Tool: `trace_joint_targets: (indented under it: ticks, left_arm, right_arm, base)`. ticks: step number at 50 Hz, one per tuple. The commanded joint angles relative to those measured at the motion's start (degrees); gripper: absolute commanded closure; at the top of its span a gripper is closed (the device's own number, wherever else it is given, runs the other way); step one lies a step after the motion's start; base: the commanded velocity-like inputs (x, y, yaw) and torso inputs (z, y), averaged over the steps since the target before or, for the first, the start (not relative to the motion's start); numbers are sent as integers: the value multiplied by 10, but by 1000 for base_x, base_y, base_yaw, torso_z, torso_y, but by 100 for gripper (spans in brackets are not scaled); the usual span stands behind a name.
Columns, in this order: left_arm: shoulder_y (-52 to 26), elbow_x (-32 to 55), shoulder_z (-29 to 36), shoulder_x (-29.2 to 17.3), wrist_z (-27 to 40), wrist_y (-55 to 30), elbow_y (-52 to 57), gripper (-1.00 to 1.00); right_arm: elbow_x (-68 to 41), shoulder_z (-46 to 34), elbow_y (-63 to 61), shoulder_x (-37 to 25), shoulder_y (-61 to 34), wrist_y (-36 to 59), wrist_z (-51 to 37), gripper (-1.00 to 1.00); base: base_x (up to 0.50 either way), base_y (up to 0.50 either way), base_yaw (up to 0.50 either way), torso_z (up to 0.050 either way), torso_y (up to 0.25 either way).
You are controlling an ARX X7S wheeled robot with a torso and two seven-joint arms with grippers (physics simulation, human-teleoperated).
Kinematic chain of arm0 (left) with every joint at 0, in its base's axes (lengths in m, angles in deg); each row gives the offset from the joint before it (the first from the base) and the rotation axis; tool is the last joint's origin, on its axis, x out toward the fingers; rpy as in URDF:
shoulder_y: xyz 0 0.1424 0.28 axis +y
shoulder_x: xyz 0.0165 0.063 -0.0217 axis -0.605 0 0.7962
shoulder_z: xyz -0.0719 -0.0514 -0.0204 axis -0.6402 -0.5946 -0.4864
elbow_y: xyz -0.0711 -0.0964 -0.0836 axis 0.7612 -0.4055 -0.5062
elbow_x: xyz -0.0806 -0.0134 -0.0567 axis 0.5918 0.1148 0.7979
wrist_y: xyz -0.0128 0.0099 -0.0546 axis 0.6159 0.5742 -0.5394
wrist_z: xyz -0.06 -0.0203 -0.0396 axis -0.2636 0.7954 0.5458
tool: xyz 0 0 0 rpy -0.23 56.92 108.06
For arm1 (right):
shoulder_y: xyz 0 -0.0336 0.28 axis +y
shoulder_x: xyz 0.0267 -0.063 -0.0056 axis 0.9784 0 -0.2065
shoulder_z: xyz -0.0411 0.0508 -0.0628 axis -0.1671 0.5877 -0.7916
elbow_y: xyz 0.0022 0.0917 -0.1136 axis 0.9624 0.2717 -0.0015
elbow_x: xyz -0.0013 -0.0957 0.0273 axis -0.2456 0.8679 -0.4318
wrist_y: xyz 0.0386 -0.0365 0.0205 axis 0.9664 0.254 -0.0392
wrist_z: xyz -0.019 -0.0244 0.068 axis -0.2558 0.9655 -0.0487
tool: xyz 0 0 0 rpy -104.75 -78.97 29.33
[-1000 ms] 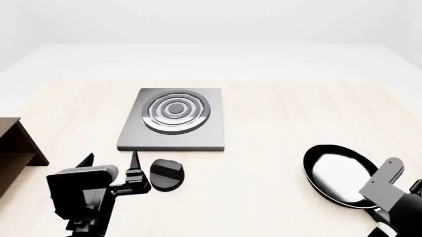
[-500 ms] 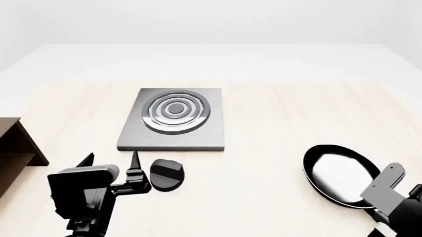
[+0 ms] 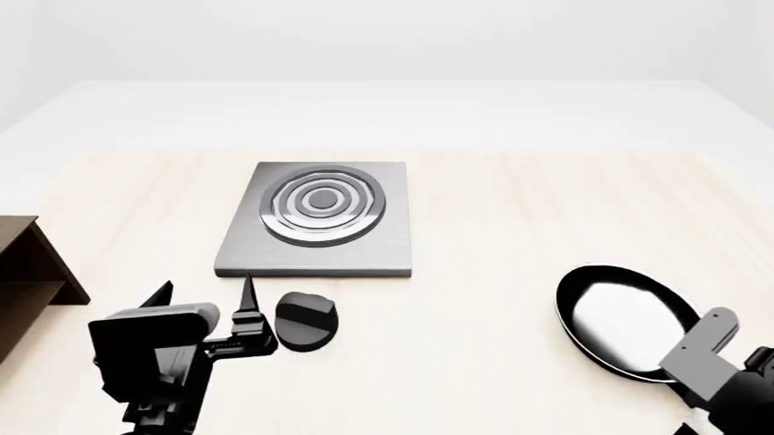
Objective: Turn on the stove and put the frying pan on it.
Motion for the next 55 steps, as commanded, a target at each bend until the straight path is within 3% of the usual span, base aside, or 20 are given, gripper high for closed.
trace_joint_targets:
  ticks: [1,15,16,32,55]
  left_arm:
    - [1,1,2,-2,2,1,0,-100]
    - [0,2,6,-4,5,2,-1,-100]
    - [0,2,6,-4,5,2,-1,-100]
    - [0,5,8,-8,9,3,0,-100]
    - [0,9,10,-12,15,2,7,-100]
  right_arm:
    - [-26,-3,11,-8,32,5,-6,-100]
    - [-29,-13,28,-19,67,-8,-29,-100]
    - [-29,-12,30,-19,68,-10,-32,100]
    - [-64,11,-43,-42,45,28,-53,100]
    - [-72,69,-140,-81,-42,36,-8,100]
  base:
    - [0,0,0,0,0]
    - [0,0,0,0,0]
    - [0,0,0,0,0]
    - [0,0,0,0,0]
    - [0,0,0,0,0]
